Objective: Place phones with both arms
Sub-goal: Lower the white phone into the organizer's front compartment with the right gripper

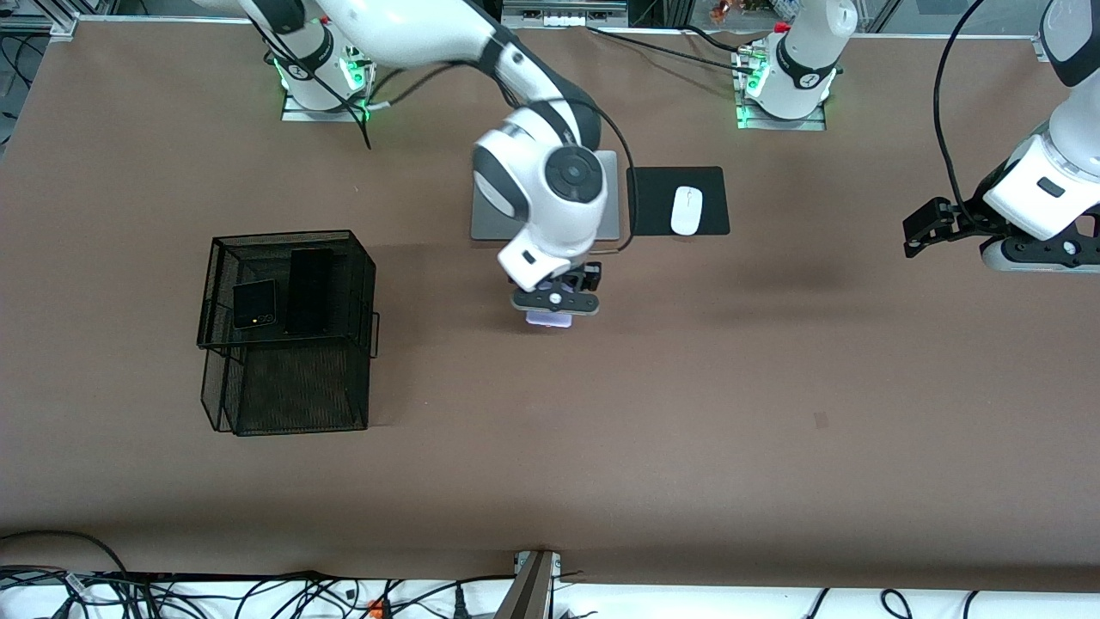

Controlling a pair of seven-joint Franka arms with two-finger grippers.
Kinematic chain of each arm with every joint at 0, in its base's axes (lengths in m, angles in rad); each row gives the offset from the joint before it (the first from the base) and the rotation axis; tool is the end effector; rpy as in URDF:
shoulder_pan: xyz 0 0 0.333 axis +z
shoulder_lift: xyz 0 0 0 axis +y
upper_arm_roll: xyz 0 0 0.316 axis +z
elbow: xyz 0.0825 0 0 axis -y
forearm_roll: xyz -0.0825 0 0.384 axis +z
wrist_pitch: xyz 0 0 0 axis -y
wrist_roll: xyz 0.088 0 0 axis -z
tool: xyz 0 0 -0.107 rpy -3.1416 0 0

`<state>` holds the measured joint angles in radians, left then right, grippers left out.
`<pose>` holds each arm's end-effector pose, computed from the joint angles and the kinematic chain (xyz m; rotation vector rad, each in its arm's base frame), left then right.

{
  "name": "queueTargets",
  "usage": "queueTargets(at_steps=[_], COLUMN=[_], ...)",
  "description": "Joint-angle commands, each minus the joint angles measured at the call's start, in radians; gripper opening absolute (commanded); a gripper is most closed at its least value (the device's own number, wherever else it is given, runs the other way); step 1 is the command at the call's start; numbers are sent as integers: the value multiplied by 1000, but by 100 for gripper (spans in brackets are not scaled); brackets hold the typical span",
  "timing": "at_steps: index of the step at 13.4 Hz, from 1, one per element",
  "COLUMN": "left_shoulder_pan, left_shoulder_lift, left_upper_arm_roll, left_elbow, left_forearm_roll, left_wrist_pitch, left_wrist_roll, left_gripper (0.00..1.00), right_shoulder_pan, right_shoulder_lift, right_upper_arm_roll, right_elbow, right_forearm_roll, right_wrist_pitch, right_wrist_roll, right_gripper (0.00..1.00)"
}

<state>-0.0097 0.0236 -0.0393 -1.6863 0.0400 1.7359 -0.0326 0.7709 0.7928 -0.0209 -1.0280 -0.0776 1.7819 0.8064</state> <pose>0.5719 -0.0242 0.5708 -3.1036 0.0348 -0.0428 0.5565 0.5166 0.3710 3.0491 -0.0499 0.0550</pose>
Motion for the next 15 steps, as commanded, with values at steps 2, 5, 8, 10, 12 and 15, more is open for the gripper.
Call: queueTargets(at_steps=[2, 5, 8, 10, 12, 15], left_shoulder_pan=[0, 0, 0, 0, 2, 2], left_shoulder_lift=[-14, -13, -14, -14, -14, -14], left_upper_arm_roll=[-1, -1, -1, -1, -1, -1], left_elbow=[-7, -7, -7, -7, -7, -7], left_forearm_roll=[-3, -5, -3, -3, -3, -3], left_wrist_pitch=[-6, -7, -9, -9, -9, -13], left_wrist_roll=[5, 7, 7, 7, 7, 7], left_gripper=[100, 100, 100, 100, 100, 100], right_shoulder_pan=[-135, -215, -321, -416, -476, -519], right_shoulder_lift=[-105, -144, -142, -104, -81, -35], right_upper_arm_roll=[-10, -97, -183, -194, -195, -194], right_elbow=[-18, -20, -27, -35, -107, -194], right_forearm_roll=[22, 22, 74, 111, 169, 223], right_wrist_pitch=[-159, -226, -202, -97, 26, 183], right_wrist_roll=[-246, -509, -786, -913, -966, -981], right_gripper=[0, 0, 0, 0, 0, 0])
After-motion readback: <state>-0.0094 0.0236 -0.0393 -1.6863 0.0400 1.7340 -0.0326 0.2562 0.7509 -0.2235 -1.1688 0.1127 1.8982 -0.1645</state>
